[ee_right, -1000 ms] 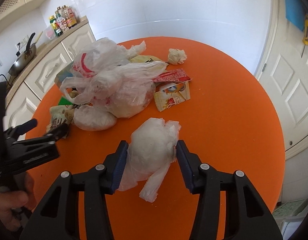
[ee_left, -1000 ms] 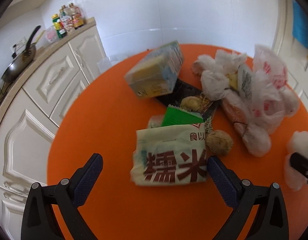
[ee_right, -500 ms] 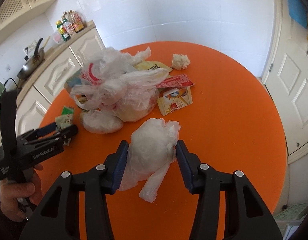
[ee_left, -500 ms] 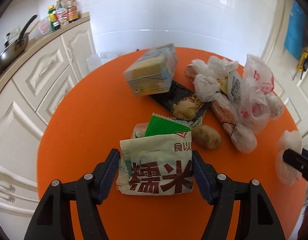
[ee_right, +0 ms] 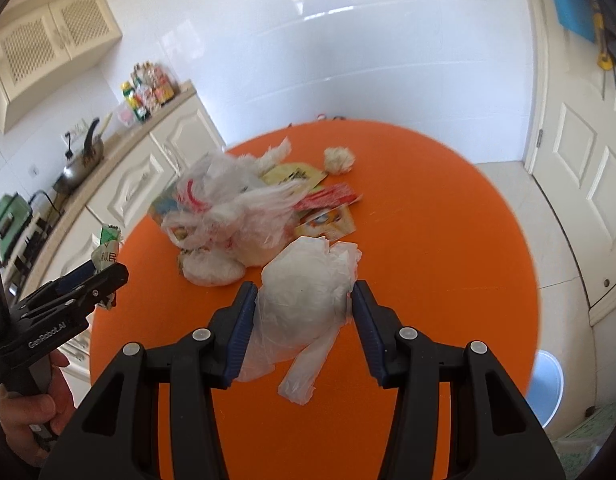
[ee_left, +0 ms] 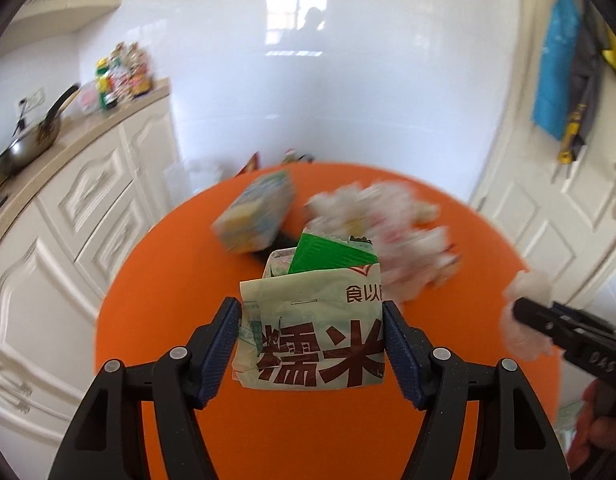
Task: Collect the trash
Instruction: 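Carry both items to the blue bucket and open both grippers over it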
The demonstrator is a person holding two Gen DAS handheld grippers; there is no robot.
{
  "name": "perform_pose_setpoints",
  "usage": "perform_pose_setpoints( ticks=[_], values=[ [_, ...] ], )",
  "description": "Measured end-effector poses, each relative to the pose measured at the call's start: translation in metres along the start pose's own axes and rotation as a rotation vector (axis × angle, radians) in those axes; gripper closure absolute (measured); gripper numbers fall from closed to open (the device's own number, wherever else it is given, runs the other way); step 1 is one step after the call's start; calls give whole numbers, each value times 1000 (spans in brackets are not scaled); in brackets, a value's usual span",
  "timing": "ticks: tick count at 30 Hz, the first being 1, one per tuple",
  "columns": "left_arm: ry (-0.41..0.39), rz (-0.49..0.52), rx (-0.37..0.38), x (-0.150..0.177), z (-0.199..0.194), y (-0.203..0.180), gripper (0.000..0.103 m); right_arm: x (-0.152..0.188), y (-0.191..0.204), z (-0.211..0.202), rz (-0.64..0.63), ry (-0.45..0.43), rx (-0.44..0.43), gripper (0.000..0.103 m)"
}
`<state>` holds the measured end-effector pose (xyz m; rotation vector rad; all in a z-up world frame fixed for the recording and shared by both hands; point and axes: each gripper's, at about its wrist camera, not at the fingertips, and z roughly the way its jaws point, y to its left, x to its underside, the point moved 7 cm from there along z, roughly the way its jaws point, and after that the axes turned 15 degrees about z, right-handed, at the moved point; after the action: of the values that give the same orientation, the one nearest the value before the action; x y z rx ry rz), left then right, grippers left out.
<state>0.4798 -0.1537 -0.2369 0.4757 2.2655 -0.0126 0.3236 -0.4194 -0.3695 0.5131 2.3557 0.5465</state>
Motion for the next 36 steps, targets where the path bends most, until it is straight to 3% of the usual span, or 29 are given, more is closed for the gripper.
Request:
perform_pose_setpoints(
  ticks=[5,8,11,16,21,25,31,36],
  values=[
    [-78,58,65,-28,-23,-48,38,-17,-36,-43,73,-88,4,54],
    [-109,126,137,-41,-39,-88,38,-26,-75,-79,127,-162,53,54],
    [-129,214,230,-53,-36,-147,38,-29,-134,-113,210,-222,153,54],
    [-113,342,419,-61,-14,-252,38,-16,-240,-148,361,-251,341,54],
    [-31,441,593,-52,21,-352,38,12,-328,-152,512,-212,457,54],
    [112,518,683,-25,67,-425,38,32,-380,-133,609,-151,487,54],
    [336,577,688,16,169,-494,38,49,-434,-96,699,-76,484,54],
    [461,617,679,33,256,-542,34,59,-476,-65,743,-10,484,52]
  ],
)
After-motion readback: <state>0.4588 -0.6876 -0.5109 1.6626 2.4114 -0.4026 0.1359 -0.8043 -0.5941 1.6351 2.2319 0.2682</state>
